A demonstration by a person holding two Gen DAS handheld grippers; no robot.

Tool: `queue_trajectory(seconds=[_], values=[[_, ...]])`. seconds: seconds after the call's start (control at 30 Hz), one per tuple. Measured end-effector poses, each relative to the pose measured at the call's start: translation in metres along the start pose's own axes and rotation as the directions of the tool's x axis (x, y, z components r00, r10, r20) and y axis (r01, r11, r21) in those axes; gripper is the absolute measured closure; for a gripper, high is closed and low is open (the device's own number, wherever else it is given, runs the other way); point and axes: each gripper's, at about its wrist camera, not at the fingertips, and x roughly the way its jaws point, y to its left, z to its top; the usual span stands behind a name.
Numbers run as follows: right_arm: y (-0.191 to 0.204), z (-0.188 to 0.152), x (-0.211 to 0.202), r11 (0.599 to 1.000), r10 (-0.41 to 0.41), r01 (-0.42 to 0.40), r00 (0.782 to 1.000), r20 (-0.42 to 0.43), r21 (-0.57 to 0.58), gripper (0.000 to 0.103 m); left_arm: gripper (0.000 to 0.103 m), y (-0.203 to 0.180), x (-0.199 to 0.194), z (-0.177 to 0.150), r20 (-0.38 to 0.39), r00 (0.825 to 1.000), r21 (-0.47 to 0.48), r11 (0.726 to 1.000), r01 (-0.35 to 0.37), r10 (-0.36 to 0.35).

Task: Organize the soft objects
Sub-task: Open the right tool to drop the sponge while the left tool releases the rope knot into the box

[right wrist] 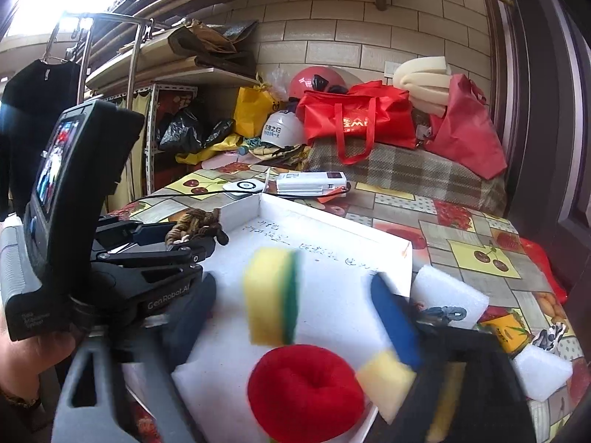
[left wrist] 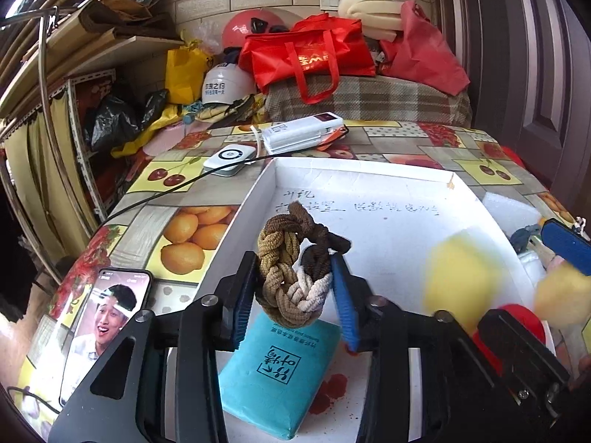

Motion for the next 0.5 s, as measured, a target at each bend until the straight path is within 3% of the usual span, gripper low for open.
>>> queue_trajectory(seconds=[0.03,0.1,0.2,0.5], values=[[-0.001,0.0,0.001,1.0,0.0,0.0,1.0,-0.006,0.006,0.016,0.048,0.0,-0.001,0.0,0.006,1.0,0.001,1.0,-0.007,0.007],[-0.005,0.0,0.002,1.0,-0.006,0.007,1.0,-0.01,0.026,0.016,0.018,-0.001,-0.006,-0.001,0.029,0.999,0.002,1.0,-0.023,0.023],[-0.013,0.0,-0.001,0.998,-0.015,0.015,1.0,0.006,0.064,0.016,0.003,0.0,-0.016,-0.002,0.082,0.996,-0.007,0.999,-0.037,0.038],[-0.023,-0.001,-0.006,0.991,-0.031,0.027,0.999,0.03,0.135,0.014,0.002,0.008,-0.023,-0.003,0.118,0.992,-0.034,0.999,-0.032,0.036]])
